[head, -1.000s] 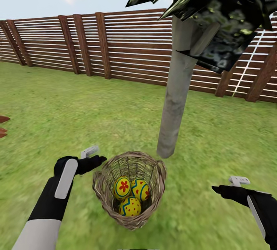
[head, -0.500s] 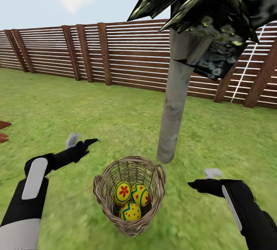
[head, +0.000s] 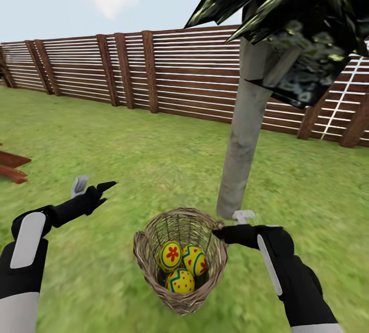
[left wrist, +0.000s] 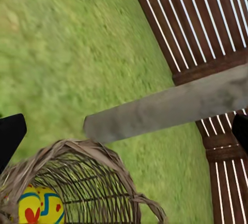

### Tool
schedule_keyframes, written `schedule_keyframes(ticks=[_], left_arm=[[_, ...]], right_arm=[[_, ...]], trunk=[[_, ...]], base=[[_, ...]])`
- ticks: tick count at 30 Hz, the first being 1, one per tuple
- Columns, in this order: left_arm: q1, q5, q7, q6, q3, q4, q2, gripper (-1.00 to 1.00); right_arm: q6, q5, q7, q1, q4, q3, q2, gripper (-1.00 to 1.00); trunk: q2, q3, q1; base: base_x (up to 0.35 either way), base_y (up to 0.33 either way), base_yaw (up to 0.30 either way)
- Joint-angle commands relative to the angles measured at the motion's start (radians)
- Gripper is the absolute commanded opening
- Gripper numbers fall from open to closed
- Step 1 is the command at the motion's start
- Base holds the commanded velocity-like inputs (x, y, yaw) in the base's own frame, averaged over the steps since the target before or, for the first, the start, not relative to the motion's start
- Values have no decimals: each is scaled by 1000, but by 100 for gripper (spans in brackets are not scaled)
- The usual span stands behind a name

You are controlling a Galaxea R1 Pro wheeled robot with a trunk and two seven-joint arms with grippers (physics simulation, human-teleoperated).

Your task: Take the three Easter eggs out of the wicker basket on the lawn in the garden, then place them on the lawn next to a single tree (choose any tree) so that all three eggs are next to the same tree and none are left in the basket.

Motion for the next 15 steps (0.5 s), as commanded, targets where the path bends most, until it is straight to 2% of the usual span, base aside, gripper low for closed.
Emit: schedule_keyframes(ticks=[1,5,10,13,15], left_arm=[[-1,5,4,5,1,-1,0,100],[-1,5,4,5,1,1,0,100],[-1,5,4,5,1,3,0,100],[0,5,4,5,2,3,0,100],[-1,5,4,5,2,2,0,100]], right_arm=[[3,9,-7,-1,0,13,9,100],[1,5,-156,-3,4,105,57,100],[2,9,-198,-3,7,192,102,100],[1,9,-222,-3,14,236,117,100],[-4,4,-294,-3,35,287,123,100]], trunk=[[0,-1,0],[0,-1,0],[0,-1,0],[0,-1,0],[0,-1,0]], base=[[0,0,288],[0,0,291],[0,0,292],[0,0,277],[0,0,106]])
